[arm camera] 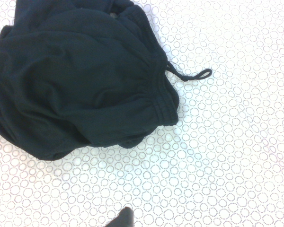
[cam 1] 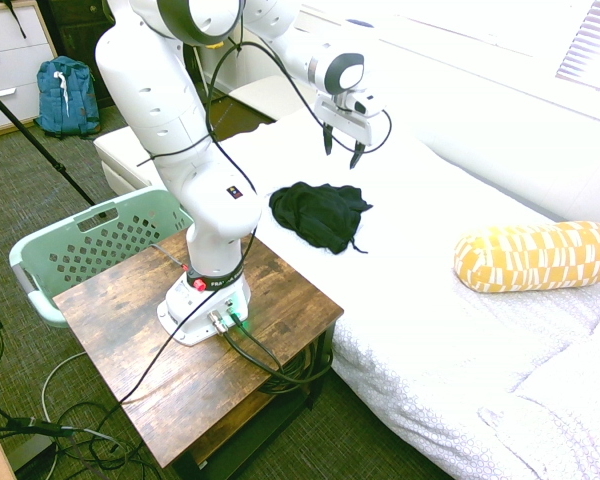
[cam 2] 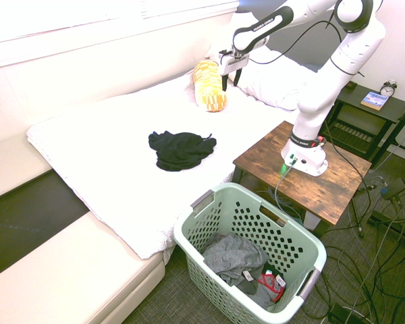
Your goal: Put my clothes in the laundry bag
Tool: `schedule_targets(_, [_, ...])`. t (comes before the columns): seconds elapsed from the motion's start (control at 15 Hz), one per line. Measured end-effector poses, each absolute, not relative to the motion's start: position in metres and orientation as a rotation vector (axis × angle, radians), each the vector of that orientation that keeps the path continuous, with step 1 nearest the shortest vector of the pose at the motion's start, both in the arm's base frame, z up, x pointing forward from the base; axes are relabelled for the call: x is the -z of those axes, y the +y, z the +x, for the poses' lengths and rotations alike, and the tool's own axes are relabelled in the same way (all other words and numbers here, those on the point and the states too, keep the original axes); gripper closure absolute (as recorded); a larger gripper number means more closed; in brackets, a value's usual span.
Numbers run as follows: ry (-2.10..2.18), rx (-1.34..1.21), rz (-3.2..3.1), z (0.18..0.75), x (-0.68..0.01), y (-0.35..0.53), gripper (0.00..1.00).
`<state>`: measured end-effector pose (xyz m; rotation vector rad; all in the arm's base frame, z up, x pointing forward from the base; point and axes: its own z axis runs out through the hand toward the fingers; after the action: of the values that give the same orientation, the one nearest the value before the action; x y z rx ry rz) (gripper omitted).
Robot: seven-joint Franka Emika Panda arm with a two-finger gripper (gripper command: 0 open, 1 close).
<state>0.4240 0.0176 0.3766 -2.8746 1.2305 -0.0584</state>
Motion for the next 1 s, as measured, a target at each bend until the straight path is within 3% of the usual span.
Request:
schedule_targets(0.47, [1.208,0.143,-2.852,0.446,-0.373,0.020,0.00])
schedule_targets(1.0, [1.005,0.193,-2.893,0.584,-0.307,0.095,0.00])
